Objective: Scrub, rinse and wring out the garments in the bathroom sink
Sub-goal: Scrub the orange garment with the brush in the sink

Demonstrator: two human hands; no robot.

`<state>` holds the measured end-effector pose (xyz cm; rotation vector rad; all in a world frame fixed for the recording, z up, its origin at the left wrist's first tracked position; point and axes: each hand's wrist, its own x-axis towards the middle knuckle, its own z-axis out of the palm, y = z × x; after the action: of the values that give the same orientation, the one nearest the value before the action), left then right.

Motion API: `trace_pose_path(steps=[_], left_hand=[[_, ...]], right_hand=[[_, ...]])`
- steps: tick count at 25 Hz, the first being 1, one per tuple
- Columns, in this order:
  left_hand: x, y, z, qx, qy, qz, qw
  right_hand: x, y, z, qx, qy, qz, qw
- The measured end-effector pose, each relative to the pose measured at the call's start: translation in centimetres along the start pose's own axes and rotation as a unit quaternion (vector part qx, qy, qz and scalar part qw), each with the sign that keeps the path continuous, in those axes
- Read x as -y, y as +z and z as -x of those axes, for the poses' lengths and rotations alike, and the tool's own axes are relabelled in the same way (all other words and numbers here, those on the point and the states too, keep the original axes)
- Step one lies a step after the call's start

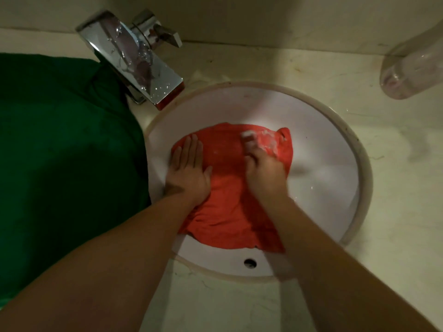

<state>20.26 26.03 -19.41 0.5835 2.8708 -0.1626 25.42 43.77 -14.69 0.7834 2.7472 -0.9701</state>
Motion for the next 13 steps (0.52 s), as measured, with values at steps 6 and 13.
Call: trace_pose_path(steps=[6, 13], left_hand=[[-0.7, -0.3, 0.9, -0.003, -0.056, 0.0, 0.998], [0.0, -0.6, 1.3, 0.004, -0.009, 0.017, 1.0]], right_hand=[[-4.2, -2.1, 2.3, 0.052, -0.073, 0.061, 0.994], [-5.7, -4.4, -2.6, -0.033, 0.0, 0.075, 0.997]])
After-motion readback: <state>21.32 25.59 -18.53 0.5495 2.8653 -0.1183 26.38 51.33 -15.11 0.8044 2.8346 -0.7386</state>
